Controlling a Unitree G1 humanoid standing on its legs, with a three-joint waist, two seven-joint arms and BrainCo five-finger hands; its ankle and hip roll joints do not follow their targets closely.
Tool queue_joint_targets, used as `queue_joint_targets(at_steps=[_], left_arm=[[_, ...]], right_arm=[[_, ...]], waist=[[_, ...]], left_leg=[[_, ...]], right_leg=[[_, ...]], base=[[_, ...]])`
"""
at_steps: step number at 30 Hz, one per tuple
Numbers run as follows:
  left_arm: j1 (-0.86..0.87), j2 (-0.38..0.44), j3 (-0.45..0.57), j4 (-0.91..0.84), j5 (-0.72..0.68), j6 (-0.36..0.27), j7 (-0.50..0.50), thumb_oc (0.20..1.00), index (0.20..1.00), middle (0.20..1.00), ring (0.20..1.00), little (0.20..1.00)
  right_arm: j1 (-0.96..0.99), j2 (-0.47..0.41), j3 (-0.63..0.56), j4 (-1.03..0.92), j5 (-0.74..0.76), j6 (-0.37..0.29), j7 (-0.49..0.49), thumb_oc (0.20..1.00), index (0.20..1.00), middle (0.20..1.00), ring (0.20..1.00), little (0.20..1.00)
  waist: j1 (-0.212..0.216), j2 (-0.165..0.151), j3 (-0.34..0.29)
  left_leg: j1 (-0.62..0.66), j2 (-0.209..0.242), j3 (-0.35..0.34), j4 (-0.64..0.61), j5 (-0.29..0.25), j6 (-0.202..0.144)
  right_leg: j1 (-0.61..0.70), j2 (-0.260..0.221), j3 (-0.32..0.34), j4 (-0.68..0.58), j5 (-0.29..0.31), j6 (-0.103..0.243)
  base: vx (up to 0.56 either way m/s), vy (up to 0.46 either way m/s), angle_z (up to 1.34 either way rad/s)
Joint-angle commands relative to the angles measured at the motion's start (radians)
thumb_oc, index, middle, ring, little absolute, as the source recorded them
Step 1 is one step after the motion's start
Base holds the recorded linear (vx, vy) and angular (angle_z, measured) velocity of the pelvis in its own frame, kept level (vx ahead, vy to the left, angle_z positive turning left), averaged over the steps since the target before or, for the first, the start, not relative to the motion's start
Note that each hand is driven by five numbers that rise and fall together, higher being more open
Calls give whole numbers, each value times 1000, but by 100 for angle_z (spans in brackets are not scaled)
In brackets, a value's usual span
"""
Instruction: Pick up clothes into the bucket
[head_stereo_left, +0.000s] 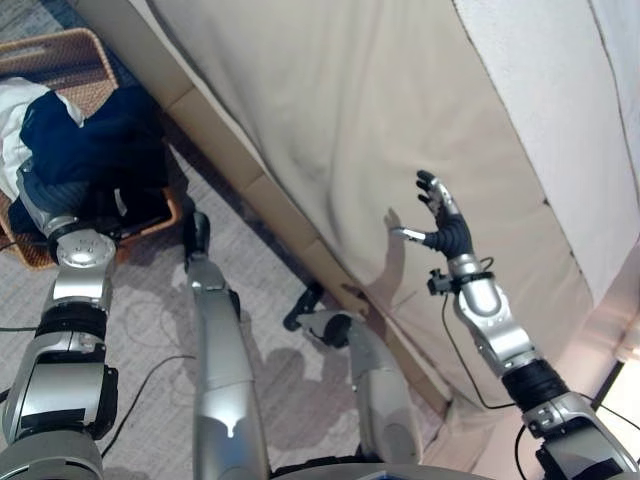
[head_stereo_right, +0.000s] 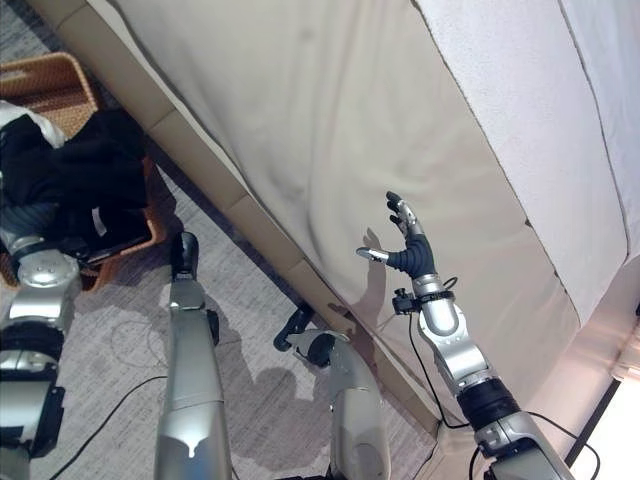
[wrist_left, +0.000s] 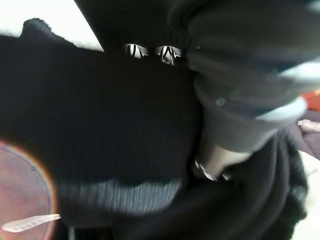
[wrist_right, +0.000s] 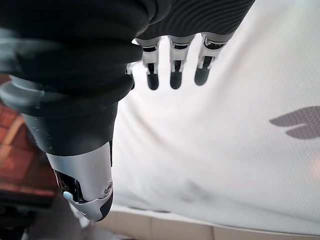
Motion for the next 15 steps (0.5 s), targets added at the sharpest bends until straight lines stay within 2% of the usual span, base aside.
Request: queue_joint_targets(at_steps=[1, 8, 12, 15], left_arm=[[-87, 75, 6, -18, 4, -34, 42, 1000, 1000, 1000, 1000, 1000], [-88, 90, 26, -21, -13, -39, 57, 1000, 1000, 1000, 1000, 1000], [-74, 95, 5, -36, 46, -28, 48, 1000, 1000, 1000, 1000, 1000], [-27, 67, 34, -63, 62, -38, 61, 1000, 1000, 1000, 1000, 1000]], right_arm=[[0, -25, -86, -97, 36, -55, -8, 1000, 1000, 1000, 1000, 1000], [3, -20, -83, -83, 34, -53, -12, 1000, 1000, 1000, 1000, 1000], [0, -14, -82, -71, 27, -53, -15, 1000, 1000, 1000, 1000, 1000], [10, -5, -88, -57, 19, -50, -15, 1000, 1000, 1000, 1000, 1000]], waist=[[29, -65, 51], [34, -63, 52], [38, -58, 52], [44, -60, 49]], left_leg=[[44, 17, 44, 200, -219, 55], [62, 18, 53, 182, -216, 56], [77, 17, 58, 161, -208, 55], [102, 17, 64, 137, -202, 54]], right_leg=[[3, -49, 52, -86, 214, 97], [19, -48, 55, -107, 227, 103], [33, -47, 52, -123, 234, 105], [50, -46, 52, -139, 245, 109]], base=[[0, 0, 0], [0, 0, 0], [0, 0, 0], [0, 0, 0]])
